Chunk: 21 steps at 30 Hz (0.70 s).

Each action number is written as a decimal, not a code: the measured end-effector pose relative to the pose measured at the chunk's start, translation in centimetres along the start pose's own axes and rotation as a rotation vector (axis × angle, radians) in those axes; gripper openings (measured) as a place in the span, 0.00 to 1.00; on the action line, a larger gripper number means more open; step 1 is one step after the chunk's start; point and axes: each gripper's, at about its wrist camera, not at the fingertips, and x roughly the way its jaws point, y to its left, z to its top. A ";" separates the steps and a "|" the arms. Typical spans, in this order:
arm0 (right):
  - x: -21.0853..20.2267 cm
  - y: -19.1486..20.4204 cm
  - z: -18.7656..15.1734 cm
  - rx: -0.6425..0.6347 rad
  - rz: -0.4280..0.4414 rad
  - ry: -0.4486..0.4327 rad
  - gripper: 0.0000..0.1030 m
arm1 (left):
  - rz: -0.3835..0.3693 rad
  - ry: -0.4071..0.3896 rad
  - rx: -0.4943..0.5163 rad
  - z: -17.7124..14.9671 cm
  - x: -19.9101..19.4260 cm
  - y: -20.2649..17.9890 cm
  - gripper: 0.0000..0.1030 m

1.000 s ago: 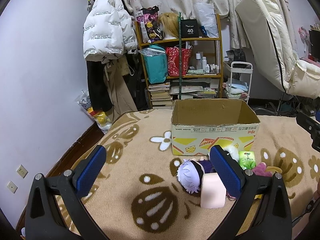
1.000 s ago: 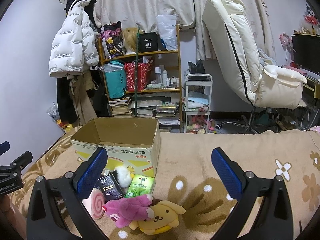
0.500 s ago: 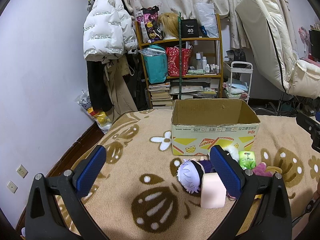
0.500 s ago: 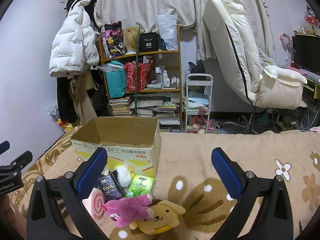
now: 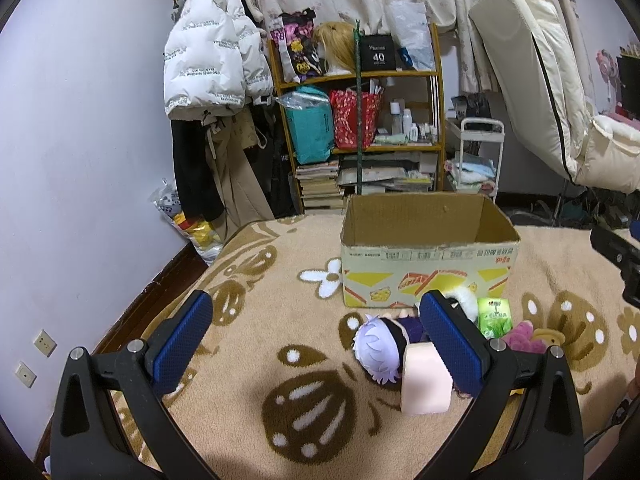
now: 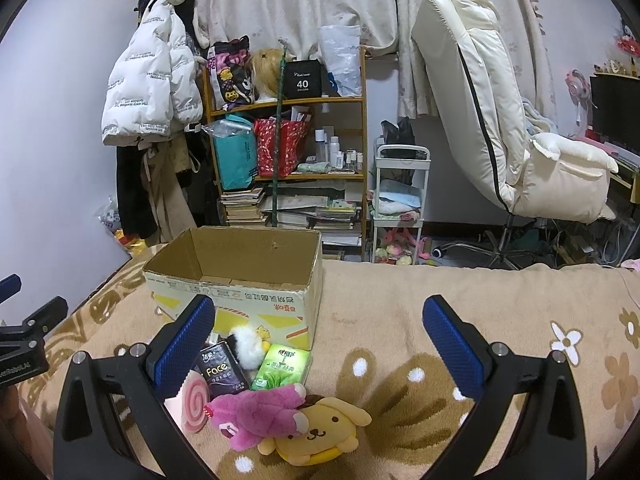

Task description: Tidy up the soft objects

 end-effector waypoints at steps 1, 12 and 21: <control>0.0 0.0 0.1 -0.002 0.002 0.003 1.00 | -0.003 0.017 0.005 -0.1 0.3 -0.1 0.99; 1.4 0.4 0.2 -0.047 0.075 0.099 1.00 | -0.010 0.098 0.058 -0.6 2.0 -1.7 0.99; 3.4 1.0 0.3 -0.079 0.102 0.186 1.00 | -0.081 0.223 0.086 -1.0 4.3 -3.7 0.99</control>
